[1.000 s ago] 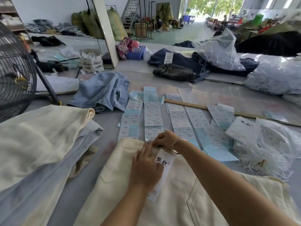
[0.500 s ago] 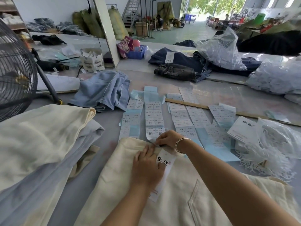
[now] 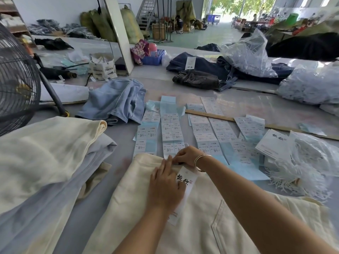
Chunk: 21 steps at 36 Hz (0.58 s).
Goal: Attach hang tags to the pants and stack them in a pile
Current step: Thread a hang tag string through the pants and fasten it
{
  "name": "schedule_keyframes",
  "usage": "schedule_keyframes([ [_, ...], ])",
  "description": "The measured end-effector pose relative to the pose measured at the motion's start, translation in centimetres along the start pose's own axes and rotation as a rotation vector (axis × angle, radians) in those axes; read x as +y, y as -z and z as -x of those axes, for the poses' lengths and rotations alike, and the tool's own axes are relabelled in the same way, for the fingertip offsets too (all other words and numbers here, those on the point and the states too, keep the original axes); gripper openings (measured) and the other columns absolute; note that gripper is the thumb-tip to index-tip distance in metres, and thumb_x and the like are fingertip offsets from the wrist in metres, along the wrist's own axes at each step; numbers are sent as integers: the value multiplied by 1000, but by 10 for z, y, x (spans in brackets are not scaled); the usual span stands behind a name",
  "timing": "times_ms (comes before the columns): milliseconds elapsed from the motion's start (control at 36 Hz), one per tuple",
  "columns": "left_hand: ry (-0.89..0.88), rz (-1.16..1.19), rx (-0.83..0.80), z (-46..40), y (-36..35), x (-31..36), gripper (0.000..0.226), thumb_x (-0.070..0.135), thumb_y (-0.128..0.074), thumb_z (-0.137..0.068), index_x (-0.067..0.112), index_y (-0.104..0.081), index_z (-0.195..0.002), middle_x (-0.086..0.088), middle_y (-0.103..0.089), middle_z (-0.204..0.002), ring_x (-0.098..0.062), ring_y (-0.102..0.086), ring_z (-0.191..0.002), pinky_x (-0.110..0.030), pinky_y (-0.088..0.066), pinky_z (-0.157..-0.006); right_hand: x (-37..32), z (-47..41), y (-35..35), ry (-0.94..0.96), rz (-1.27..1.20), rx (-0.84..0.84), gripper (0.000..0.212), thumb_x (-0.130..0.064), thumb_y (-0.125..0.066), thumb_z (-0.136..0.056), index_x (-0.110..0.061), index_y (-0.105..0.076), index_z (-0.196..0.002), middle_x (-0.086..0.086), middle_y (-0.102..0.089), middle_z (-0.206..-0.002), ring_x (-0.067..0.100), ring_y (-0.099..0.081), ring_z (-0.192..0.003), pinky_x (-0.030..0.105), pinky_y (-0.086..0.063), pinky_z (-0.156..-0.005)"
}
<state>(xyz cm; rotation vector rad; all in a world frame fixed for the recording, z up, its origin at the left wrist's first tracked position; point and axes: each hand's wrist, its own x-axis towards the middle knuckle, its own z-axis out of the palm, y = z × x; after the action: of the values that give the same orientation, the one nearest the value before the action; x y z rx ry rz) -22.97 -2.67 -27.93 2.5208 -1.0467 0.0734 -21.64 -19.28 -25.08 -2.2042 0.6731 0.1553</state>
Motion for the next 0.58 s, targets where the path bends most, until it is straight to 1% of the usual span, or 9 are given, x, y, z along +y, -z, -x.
schedule_keyframes([
  [56,-1,2,-8,-1,0,-1,56,30,-44,-72,9,-67,-119,-6,-37,-152,-21,-40,-138,-42,-34,-109,-1,1,0,-5,-1,-1,19,-42,-70,-80,-31,-67,-65,3,-64,-100,6,-54,-64,14,-38,-48],
  [111,-4,-2,-61,-1,-2,-2,64,33,-37,-76,12,-56,-133,-4,-27,-157,-18,-28,-144,-39,-24,-115,-3,0,-1,-15,-5,-5,17,-41,-69,-82,-28,-68,-71,6,-62,-107,7,-55,-65,15,-38,-48],
  [167,3,7,-100,-2,-4,-4,67,36,-32,-79,13,-47,-141,-3,-18,-159,-16,-19,-147,-35,-15,-117,-5,-2,-3,-24,-22,9,15,-35,-70,-82,-22,-69,-75,6,-60,-99,9,-53,-65,14,-38,-47],
  [250,5,-20,-110,-2,-5,-4,64,36,-39,-84,12,-45,-142,-7,-20,-159,-15,-18,-147,-32,-12,-117,-7,-3,-4,-40,-120,48,17,-24,-73,-81,-10,-68,-72,4,-55,-69,10,-46,-56,9,-35,-40],
  [306,10,-15,-74,-2,-4,-4,58,32,-48,-79,8,-57,-131,-12,-36,-152,-19,-34,-141,-37,-24,-115,-7,-3,-4,-49,-156,47,16,-21,-72,-82,-6,-70,-78,3,-54,-61,11,-45,-53,11,-37,-44],
  [361,13,3,-19,0,-3,-3,49,30,-55,-68,7,-72,-107,-14,-58,-134,-23,-55,-126,-41,-41,-104,-5,-5,-5,-65,-252,64,12,-18,-67,-86,-7,-68,-82,4,-58,-60,12,-51,-51,18,-44,-54],
  [389,4,4,-3,1,-4,-3,45,29,-56,-64,8,-74,-100,-14,-63,-127,-23,-59,-120,-41,-45,-101,-4,-6,-3,-83,-348,91,10,-16,-64,-89,-7,-67,-86,5,-59,-60,12,-54,-48,20,-47,-55],
  [500,0,7,14,1,-7,-5,45,29,-54,-66,12,-73,-103,-10,-63,-128,-23,-57,-122,-40,-42,-103,1,-9,18,-168,-739,338,10,-13,-59,-93,-7,-61,-86,7,-58,-67,12,-54,-48,17,-46,-42],
  [583,-6,-14,23,0,-5,-3,41,27,-57,-61,12,-75,-94,-9,-69,-118,-24,-64,-111,-40,-50,-95,5,0,44,-188,-947,525,15,-16,-58,-93,-14,-59,-79,4,-60,-73,13,-54,-54,18,-40,-42],
])
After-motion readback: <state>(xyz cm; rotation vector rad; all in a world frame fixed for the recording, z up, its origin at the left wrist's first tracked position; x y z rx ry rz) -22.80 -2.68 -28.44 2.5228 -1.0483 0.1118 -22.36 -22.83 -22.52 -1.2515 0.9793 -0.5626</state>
